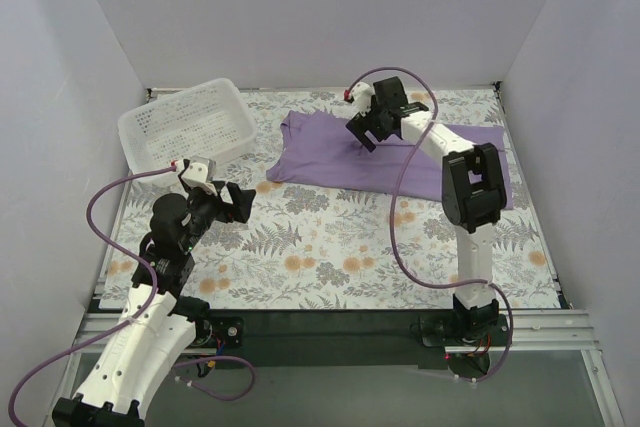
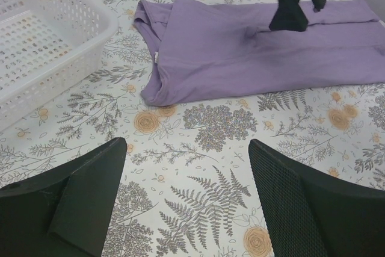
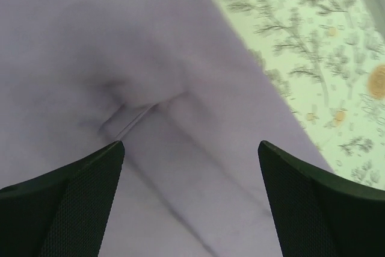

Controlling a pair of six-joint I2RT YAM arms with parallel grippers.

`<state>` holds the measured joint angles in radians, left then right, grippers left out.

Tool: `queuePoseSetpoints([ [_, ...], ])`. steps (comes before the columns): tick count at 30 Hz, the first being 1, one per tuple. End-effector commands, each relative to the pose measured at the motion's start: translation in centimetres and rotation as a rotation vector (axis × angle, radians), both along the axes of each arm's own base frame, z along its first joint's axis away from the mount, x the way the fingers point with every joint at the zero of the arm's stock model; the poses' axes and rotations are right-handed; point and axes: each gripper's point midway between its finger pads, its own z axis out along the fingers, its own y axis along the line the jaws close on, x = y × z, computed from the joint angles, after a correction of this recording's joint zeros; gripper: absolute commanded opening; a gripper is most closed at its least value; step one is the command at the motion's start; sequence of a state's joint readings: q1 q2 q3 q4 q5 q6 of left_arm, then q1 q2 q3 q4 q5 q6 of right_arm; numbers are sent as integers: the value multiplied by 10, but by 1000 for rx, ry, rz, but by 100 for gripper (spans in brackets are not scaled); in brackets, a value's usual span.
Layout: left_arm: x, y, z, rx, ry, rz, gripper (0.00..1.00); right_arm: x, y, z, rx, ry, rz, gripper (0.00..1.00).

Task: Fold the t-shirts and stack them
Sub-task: Fold the tshirt

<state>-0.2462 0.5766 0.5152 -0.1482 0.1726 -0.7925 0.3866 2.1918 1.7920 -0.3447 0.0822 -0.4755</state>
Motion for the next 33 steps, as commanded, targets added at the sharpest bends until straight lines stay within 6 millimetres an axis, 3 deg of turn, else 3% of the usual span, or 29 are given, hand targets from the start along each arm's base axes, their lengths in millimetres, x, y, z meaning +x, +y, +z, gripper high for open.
queuePoseSetpoints([
  [1, -1, -3, 0, -10, -7, -16, 82, -49, 33, 71, 163, -44, 370, 98],
  [2, -1, -5, 0, -13, -3, -23, 82, -76, 30, 48, 146, 16, 464, 98],
  [4, -1, -6, 0, -19, 2, -29, 82, -116, 36, 58, 196, 20, 632, 98],
  [5, 0, -7, -1, -25, 11, -31, 82, -130, 35, 52, 153, 1, 738, 98],
  [6, -1, -9, -1, -28, 16, -41, 82, -156, 27, 28, 146, 69, 770, 97],
  [8, 0, -11, -4, -39, 34, -43, 82, -172, 18, 29, 98, 34, 833, 96],
  [9, -1, -12, -3, -49, 39, -49, 83, -184, 11, 14, 76, 65, 836, 96],
  [12, 0, -14, -4, -69, 60, -51, 83, -182, -8, 6, -4, 85, 759, 91],
  [15, -1, -17, -6, -87, 81, -59, 83, -169, -24, -8, -63, 126, 622, 76],
  [18, -2, -18, -7, -99, 93, -60, 83, -154, -34, -17, -104, 122, 516, 71],
  [25, -3, -15, -9, -97, 90, -40, 83, -157, -33, -37, -106, 158, 480, 66],
  [33, -3, -17, -12, -101, 111, -50, 83, -163, -36, -60, -103, 234, 446, 44],
])
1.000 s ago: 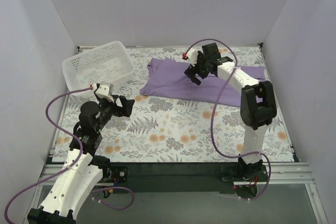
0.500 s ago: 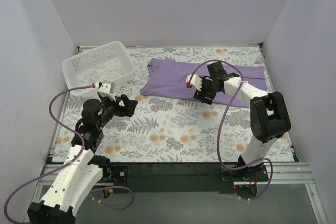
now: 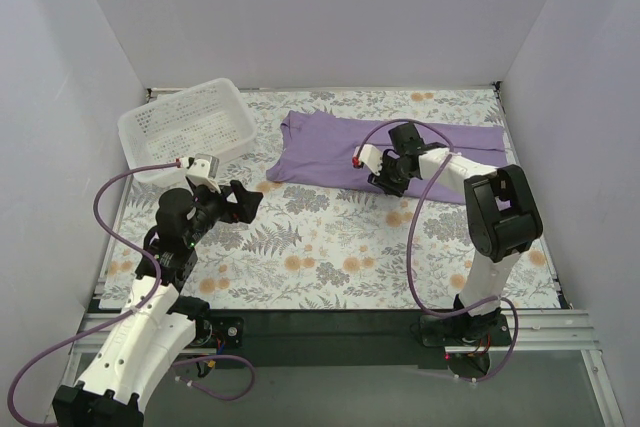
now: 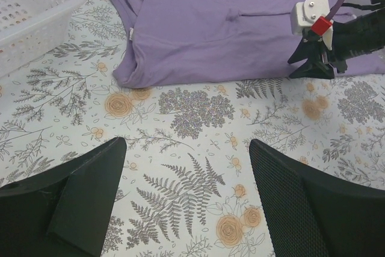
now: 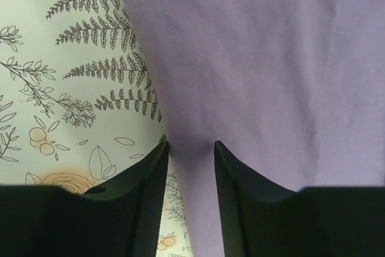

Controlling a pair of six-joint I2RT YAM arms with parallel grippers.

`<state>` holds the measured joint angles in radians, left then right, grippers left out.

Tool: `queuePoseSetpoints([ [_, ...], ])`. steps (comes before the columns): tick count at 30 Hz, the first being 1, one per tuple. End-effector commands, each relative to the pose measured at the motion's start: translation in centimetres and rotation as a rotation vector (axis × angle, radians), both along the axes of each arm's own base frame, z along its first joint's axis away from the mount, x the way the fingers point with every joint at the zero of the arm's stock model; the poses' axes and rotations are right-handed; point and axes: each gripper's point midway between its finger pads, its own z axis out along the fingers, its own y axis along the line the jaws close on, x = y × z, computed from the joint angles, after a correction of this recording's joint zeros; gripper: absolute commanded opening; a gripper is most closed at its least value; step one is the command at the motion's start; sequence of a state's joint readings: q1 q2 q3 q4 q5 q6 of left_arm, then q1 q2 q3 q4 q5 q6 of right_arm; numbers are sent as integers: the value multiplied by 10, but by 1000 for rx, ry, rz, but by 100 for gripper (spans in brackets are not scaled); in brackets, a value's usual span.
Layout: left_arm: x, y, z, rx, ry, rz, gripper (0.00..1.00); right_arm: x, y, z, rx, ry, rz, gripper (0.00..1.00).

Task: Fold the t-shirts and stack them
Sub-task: Fold the tshirt

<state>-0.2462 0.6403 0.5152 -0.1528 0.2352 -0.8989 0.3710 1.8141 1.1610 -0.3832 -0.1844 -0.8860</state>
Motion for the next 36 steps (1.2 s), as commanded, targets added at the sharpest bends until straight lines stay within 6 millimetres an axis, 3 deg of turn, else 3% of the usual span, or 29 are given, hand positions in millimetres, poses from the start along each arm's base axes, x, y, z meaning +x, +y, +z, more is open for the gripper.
queuePoseSetpoints([
  [1, -2, -2, 5, -13, -9, -9, 83, -5, -1, -13, -3, 32, -26, 42],
  [9, -2, -3, 7, -22, -7, -10, 83, -23, -5, -24, -19, 80, -19, 6],
  [13, -7, -7, 11, -63, -10, -27, 83, -49, -1, -24, 4, 125, 20, 2],
  [16, -11, -15, 13, -134, 10, -51, 83, -94, 16, -26, 52, 214, 120, 1],
  [17, -14, -20, 14, -160, 22, -75, 83, -116, 17, -33, 48, 261, 149, 1],
  [21, -23, -38, 6, -284, 99, -143, 83, -193, 50, -33, 52, 357, 327, 2],
  [22, -24, -41, -3, -306, 139, -152, 83, -206, 57, -32, 58, 384, 337, 6],
  [23, -25, -44, -2, -328, 153, -162, 83, -217, 64, -30, 72, 405, 366, 20],
  [25, -28, -49, -12, -366, 221, -165, 82, -227, 78, -16, 77, 399, 422, 34],
  [26, -26, -49, -11, -373, 210, -166, 81, -224, 81, -9, 84, 388, 430, 49],
  [32, -26, -39, -12, -354, 216, -100, 81, -155, 94, 64, 166, 158, 373, 76],
  [33, -26, -37, -11, -352, 213, -90, 81, -135, 86, 71, 187, 142, 312, 78],
  [34, -25, -36, -12, -353, 219, -77, 81, -114, 91, 93, 241, 102, 284, 79],
  [35, -25, -36, -13, -357, 226, -73, 81, -98, 89, 101, 271, 95, 240, 79],
  [36, -26, -36, -18, -362, 244, -68, 82, -70, 74, 101, 298, 106, 145, 79],
])
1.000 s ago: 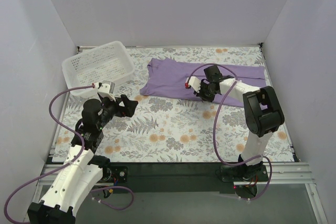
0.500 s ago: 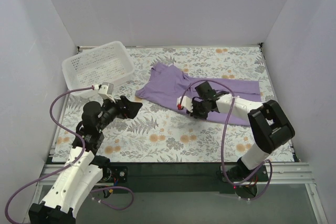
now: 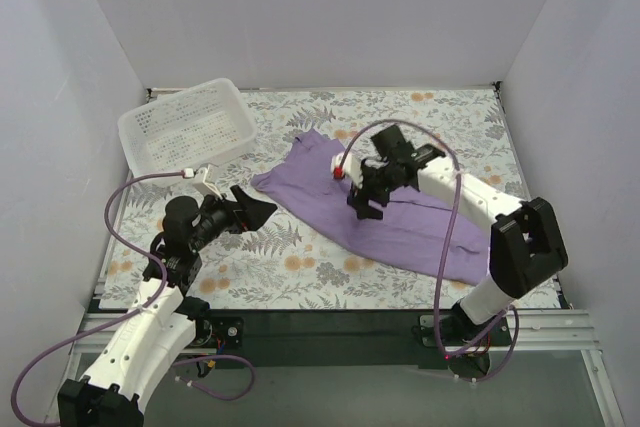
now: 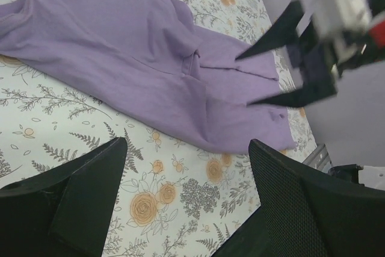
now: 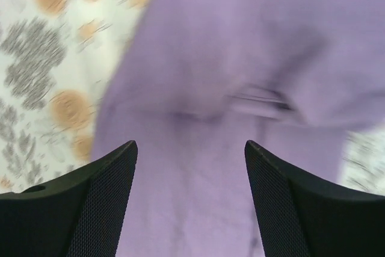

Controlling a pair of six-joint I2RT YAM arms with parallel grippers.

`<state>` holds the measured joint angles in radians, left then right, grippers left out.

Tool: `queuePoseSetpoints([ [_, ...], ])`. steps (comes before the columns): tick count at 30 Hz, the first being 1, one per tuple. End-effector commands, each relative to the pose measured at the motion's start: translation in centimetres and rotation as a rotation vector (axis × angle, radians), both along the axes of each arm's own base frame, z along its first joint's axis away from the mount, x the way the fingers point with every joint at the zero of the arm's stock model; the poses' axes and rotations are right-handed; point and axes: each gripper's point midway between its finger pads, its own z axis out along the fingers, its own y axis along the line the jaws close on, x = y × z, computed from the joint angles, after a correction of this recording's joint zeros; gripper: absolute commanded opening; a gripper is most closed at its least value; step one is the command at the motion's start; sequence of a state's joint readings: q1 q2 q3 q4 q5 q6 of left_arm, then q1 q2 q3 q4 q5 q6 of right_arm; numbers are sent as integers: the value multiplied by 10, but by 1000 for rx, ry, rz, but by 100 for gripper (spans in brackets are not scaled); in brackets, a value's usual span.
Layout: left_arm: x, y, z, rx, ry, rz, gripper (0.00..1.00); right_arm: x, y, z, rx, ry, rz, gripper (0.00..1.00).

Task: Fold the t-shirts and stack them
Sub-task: Fold the tshirt

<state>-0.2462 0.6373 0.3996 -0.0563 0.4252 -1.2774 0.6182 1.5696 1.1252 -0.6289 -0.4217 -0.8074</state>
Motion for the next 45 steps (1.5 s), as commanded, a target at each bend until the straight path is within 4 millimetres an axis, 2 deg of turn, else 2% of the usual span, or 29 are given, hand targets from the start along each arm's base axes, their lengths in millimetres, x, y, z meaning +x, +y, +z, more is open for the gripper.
queuePoseSetpoints([
  [1, 1, 2, -1, -13, 36, 27, 81, 70, -11, 48, 163, 16, -229, 79],
  [2, 0, 1, -5, -31, 57, 30, 81, 99, -8, 72, 233, -8, -281, 79],
  [3, -1, 1, -11, -35, 74, 33, 81, 123, -21, 57, 243, 67, -377, 79],
  [5, -2, 0, -15, -55, 91, 35, 81, 146, -16, 59, 304, 209, -521, 79],
  [6, -3, 0, -17, -58, 95, 39, 81, 168, -13, 48, 310, 263, -574, 79],
  [8, -5, 1, -17, -65, 93, 43, 81, 177, 2, 43, 351, 379, -614, 79],
  [11, -7, 3, -15, -67, 92, 52, 81, 198, 18, 23, 378, 490, -667, 79],
  [12, -8, 3, -14, -71, 93, 53, 81, 206, 21, 5, 366, 530, -691, 78],
  [13, -9, 3, -16, -72, 98, 55, 81, 216, 24, 9, 383, 518, -688, 78],
  [14, -10, 3, -15, -75, 100, 56, 81, 221, 27, 5, 383, 523, -693, 78],
  [15, -10, 3, -16, -80, 104, 59, 81, 223, 28, -14, 366, 557, -711, 77],
  [16, -11, 4, -17, -83, 107, 63, 81, 229, 29, -16, 370, 555, -715, 77],
  [18, -11, 4, -20, -87, 119, 69, 81, 229, 31, -37, 348, 590, -727, 76],
  [21, -11, 5, -23, -94, 127, 81, 81, 221, 38, -57, 322, 630, -722, 73],
  [26, -10, 5, -26, -97, 142, 84, 81, 204, 52, -77, 294, 686, -690, 63],
  [29, -10, 4, -25, -98, 142, 79, 80, 206, 52, -87, 270, 675, -708, 55],
  [30, -9, 4, -24, -99, 141, 79, 80, 209, 51, -87, 269, 668, -719, 52],
  [31, -9, 4, -23, -99, 139, 79, 80, 212, 50, -89, 261, 650, -732, 40],
  [33, -10, 4, -23, -100, 140, 78, 80, 222, 48, -85, 270, 614, -741, 27],
  [34, -10, 4, -23, -100, 142, 78, 80, 227, 46, -85, 270, 612, -772, 17],
  [37, -10, 4, -22, -100, 143, 78, 80, 253, 42, -72, 316, 561, -816, 3],
  [40, -9, 4, -24, -98, 151, 80, 80, 293, 23, -60, 384, 489, -918, 1],
  [44, -8, 2, -27, -98, 169, 75, 80, 345, -27, -51, 475, 413, -1104, 1],
  [45, -7, 1, -28, -99, 175, 71, 80, 352, -34, -49, 483, 394, -1116, 1],
])
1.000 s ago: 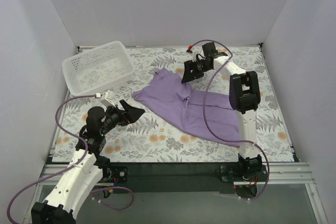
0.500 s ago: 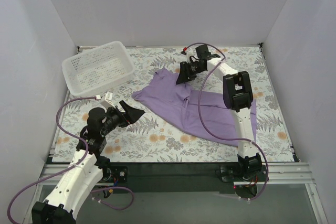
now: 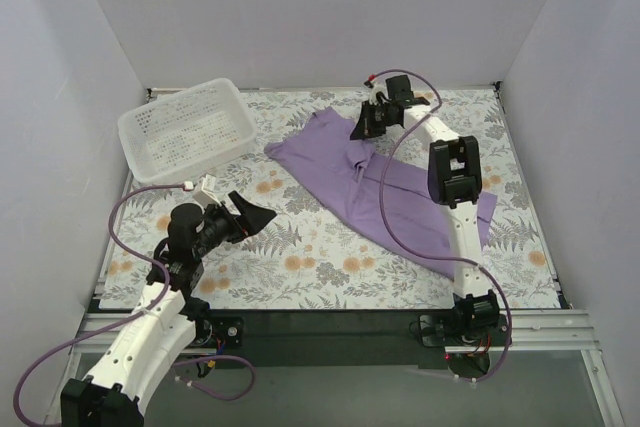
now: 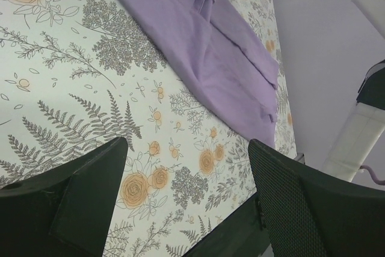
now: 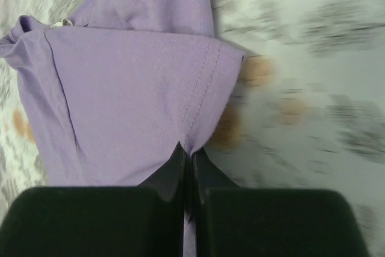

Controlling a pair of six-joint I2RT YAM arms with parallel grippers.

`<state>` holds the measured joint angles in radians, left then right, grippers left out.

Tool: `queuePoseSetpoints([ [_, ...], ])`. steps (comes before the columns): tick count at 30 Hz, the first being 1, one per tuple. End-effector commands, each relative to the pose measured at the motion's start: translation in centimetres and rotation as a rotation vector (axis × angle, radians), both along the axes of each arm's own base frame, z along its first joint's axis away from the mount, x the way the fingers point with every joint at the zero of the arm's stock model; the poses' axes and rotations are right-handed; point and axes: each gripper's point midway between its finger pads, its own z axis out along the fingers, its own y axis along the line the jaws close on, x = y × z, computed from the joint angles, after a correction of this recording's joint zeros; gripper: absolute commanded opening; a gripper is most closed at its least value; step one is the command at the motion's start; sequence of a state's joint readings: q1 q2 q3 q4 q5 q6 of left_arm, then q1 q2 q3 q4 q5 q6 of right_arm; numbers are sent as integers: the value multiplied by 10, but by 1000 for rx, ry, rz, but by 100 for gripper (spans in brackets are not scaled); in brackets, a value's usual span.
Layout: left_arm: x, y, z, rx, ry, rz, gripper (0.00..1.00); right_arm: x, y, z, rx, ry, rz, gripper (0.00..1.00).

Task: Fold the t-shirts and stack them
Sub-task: Fold the tshirt

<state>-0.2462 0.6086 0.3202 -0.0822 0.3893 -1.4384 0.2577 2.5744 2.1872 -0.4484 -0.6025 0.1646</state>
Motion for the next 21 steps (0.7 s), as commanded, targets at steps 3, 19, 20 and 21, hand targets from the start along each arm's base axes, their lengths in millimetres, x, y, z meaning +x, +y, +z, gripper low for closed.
queuePoseSetpoints([
  [3, 5, -6, -1, -26, 17, -18, 80, 67, -71, 19, -11, -147, -192, 30],
  [19, 26, -87, -46, -134, 255, -101, 76, -104, -172, 70, -354, -453, 339, 98],
  [20, 24, -96, -57, -124, 289, -105, 76, -114, -180, 87, -420, -541, 366, 98],
  [21, 20, -106, -62, -124, 308, -116, 76, -120, -187, 88, -467, -559, 341, 98],
])
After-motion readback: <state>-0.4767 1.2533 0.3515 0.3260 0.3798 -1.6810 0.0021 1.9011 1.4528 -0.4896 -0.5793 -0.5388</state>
